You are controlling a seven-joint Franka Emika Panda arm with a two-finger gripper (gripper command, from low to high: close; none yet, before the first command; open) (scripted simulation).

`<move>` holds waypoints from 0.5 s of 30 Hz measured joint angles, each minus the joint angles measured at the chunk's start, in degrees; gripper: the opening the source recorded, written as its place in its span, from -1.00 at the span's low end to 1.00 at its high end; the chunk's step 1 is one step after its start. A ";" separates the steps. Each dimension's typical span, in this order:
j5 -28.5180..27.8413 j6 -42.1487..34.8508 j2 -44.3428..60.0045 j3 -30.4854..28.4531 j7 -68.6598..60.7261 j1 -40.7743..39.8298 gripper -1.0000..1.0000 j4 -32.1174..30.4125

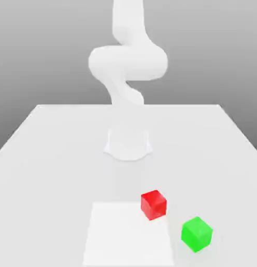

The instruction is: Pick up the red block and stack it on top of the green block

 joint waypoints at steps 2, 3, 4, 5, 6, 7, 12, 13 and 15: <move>0.16 2.79 3.74 -0.12 -1.59 1.12 0.00 -3.37; 0.23 4.16 5.59 -0.16 -2.36 1.67 0.00 -5.01; 0.31 5.51 7.42 -0.19 -3.14 2.21 0.00 -6.65; 0.39 6.86 9.24 -0.21 -3.91 2.74 0.00 -8.28; 0.45 8.20 11.07 -0.22 -4.68 3.28 0.00 -9.91; 0.51 9.55 12.90 -0.22 -5.45 3.81 0.00 -11.54; 0.69 16.48 22.48 -0.07 -9.35 6.45 0.00 -19.98; 0.71 17.99 24.56 0.02 -10.17 6.96 0.00 -21.76; 0.72 21.18 29.04 0.50 -11.87 7.77 0.00 -25.47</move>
